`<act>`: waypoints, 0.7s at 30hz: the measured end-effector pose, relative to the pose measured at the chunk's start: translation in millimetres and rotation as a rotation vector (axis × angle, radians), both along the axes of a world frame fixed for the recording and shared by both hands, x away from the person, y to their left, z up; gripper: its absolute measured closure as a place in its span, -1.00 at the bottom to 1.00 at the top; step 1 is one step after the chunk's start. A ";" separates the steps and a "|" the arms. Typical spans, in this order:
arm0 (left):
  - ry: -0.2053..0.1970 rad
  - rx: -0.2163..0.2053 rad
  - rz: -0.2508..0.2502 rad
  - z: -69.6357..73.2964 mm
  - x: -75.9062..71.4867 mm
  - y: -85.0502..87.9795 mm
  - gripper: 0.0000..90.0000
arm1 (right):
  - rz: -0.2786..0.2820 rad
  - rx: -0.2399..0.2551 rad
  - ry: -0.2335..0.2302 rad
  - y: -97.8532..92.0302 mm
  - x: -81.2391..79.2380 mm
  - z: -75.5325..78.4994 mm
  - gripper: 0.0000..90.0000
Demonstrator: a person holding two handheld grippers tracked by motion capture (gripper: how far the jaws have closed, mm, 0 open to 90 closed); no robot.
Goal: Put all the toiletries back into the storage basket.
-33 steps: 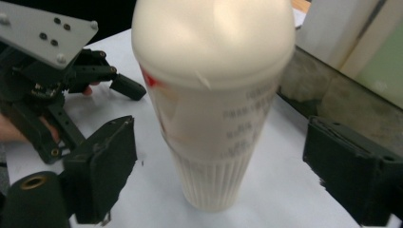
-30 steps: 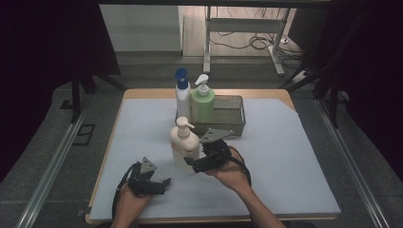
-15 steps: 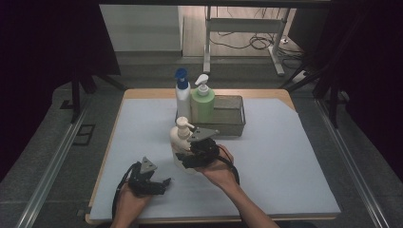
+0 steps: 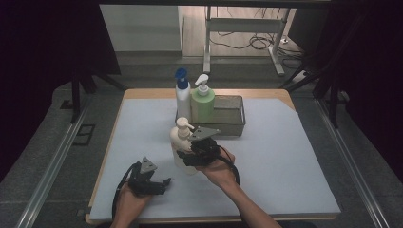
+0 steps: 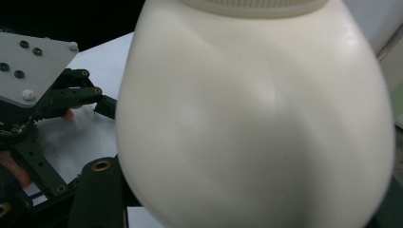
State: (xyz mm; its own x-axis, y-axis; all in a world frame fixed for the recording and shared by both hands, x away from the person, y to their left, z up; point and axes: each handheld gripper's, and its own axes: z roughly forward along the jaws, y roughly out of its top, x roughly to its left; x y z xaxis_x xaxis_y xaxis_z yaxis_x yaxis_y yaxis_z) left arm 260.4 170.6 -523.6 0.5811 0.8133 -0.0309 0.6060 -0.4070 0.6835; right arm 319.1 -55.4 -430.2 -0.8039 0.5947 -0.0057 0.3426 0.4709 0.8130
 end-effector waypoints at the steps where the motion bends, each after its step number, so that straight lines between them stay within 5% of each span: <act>1: 0.000 0.000 0.000 0.0 0.0 0.0 -0.73 | 0.002 -0.005 -0.001 -0.7 -0.5 1.1 -0.19; 21: 0.001 -0.002 0.001 0.0 0.0 -0.2 -0.73 | 0.008 0.000 0.026 -30.8 -3.0 32.2 -0.18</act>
